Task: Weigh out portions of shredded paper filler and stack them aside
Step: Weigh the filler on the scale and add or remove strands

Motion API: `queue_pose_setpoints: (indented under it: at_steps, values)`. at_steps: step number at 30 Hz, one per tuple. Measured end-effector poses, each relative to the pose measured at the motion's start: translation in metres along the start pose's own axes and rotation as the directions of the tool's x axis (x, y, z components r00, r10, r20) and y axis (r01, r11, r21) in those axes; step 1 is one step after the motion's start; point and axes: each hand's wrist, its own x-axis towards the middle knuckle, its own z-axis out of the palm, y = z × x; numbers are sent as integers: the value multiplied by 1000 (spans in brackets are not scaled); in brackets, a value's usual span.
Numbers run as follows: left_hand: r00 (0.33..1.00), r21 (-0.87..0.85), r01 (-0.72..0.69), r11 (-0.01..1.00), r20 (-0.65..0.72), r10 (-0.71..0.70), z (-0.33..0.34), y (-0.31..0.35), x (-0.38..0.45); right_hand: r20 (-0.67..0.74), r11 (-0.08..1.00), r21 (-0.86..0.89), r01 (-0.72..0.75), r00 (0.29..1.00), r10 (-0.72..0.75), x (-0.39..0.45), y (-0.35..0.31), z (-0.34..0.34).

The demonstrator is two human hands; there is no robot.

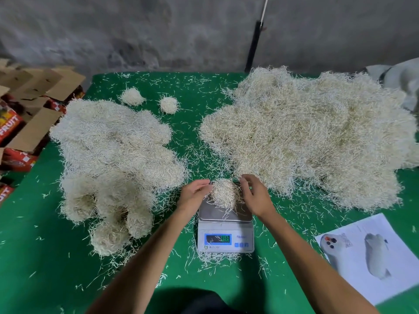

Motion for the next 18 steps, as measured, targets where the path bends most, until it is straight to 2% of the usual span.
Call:
queue_pose_setpoints:
  at_steps: [7, 18]
  values:
    - [999, -21, -12, 1000, -32, 11, -2, -2, 5, -1, 995, 81, -54, 999, 54, 1, 9, -2]
    - [1000, -60, 28, 998, 9, -28, -2, -2, 12, 35, 981, 174, -91, 996, 86, 16, 1, 6]
